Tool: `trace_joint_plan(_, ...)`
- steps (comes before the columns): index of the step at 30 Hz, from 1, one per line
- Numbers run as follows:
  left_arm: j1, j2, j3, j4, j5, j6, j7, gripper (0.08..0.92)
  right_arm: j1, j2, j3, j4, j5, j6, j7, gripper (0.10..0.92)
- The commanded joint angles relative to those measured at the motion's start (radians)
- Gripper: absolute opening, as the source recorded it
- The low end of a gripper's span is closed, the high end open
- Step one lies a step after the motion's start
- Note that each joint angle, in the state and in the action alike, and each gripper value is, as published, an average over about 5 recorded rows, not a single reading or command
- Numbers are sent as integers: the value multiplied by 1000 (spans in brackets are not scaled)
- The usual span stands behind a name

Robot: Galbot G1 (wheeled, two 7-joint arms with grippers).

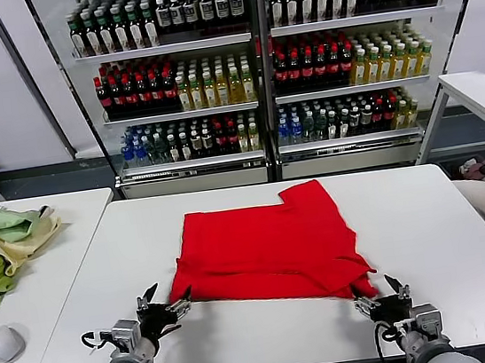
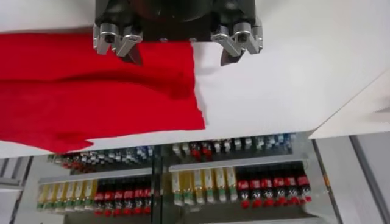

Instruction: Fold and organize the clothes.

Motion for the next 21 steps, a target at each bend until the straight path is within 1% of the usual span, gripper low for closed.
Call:
trace_joint_plan(1,19,-2,0,15,-21,3,4,798,-5,8,-11,-15,28,6,1,789)
trace_joint_plan(3,16,-6,7,18,-23,4,7,757,-2,11,-12,-17,29,11,2,750)
trace_joint_plan(5,16,-11,12,23,-22,2,12,698,-3,13,-11,-16,30,12,2,690)
trace_joint_plan(7,15,-13,19,34,-19,-4,18,637,-2,13,-11,-17,31,12,1,613)
trace_joint_plan(11,13,-16,27,53,-17,-12,25,525,-1,16,-14,-19,32,13,-1,501)
trace_joint_plan(15,18,-17,26,40,-17,-11,27,412,-10,18,-10,-6,31,10,-7,388)
trace_joint_plan(18,42,-12,19,8,-16,-11,25,325,-28,7,7,16,25,11,-11,301)
trace_joint_plan(21,140,12,-9,-85,-15,-20,20,239,-97,-11,54,97,3,13,-22,216)
